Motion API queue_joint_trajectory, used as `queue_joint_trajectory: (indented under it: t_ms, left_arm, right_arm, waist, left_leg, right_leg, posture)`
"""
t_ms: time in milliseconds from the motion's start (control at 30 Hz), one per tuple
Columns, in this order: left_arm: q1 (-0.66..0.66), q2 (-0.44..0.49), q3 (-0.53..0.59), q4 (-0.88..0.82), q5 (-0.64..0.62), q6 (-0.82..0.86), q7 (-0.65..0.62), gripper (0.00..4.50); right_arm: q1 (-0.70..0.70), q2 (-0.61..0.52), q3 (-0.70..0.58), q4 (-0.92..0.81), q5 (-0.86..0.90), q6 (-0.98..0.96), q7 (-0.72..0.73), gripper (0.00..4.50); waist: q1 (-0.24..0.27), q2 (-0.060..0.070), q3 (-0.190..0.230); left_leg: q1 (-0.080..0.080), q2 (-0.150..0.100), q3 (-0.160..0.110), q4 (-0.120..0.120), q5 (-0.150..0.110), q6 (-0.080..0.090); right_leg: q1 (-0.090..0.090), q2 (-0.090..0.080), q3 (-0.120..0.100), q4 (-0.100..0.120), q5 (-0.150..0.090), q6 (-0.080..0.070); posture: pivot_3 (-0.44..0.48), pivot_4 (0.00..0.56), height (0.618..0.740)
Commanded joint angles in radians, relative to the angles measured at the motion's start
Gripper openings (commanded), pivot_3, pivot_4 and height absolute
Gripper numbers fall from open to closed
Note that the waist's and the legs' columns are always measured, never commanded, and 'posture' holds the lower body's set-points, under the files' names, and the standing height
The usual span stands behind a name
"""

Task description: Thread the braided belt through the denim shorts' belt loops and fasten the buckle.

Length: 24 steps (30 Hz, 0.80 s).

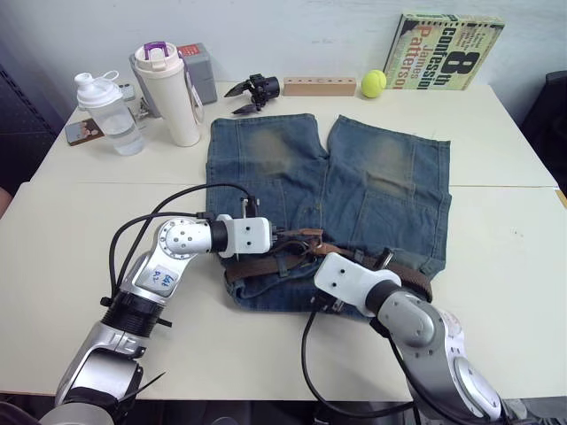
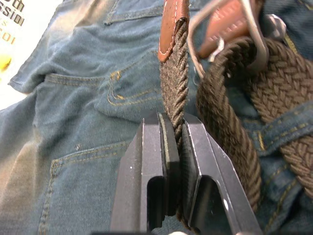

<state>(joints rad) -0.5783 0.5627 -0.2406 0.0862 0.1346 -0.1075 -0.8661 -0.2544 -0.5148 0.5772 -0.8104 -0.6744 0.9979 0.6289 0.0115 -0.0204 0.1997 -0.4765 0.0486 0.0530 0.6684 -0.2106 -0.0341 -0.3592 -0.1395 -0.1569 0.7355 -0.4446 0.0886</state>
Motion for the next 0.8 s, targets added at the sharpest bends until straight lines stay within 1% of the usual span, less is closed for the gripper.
queue_joint_trajectory:
  t_ms: [33, 633, 800]
  left_arm:
    - [0.011, 0.031, 0.037, -0.048, -0.024, 0.020, -0.008, 0.00]
    - [0.019, 0.085, 0.018, -0.092, -0.046, 0.066, -0.086, 0.00]
    - [-0.001, 0.106, 0.003, -0.084, -0.022, 0.063, -0.103, 0.00]
  right_arm:
    - [-0.022, -0.008, -0.063, -0.002, -0.011, -0.016, -0.006, 0.07]
    - [-0.056, 0.002, -0.095, 0.028, -0.015, -0.037, -0.005, 0.07]
    - [-0.068, -0.009, -0.080, 0.029, -0.017, -0.076, 0.002, 0.07]
  waist:
    - [-0.002, 0.000, 0.000]
    - [-0.012, 0.000, 0.000]
    - [-0.013, 0.000, 0.000]
  left_leg:
    - [0.000, 0.000, 0.000, 0.000, 0.000, 0.000]
    - [0.000, 0.000, 0.000, 0.000, 0.000, 0.000]
    - [0.000, 0.000, 0.000, 0.000, 0.000, 0.000]
  right_leg:
    - [0.000, 0.000, 0.000, 0.000, 0.000, 0.000]
    - [-0.001, 0.000, 0.000, 0.001, 0.000, 0.000]
    - [-0.001, 0.000, 0.000, 0.001, 0.000, 0.000]
  posture:
    - [0.000, 0.150, 0.657]
    - [0.000, 0.150, 0.657]
    - [0.000, 0.150, 0.657]
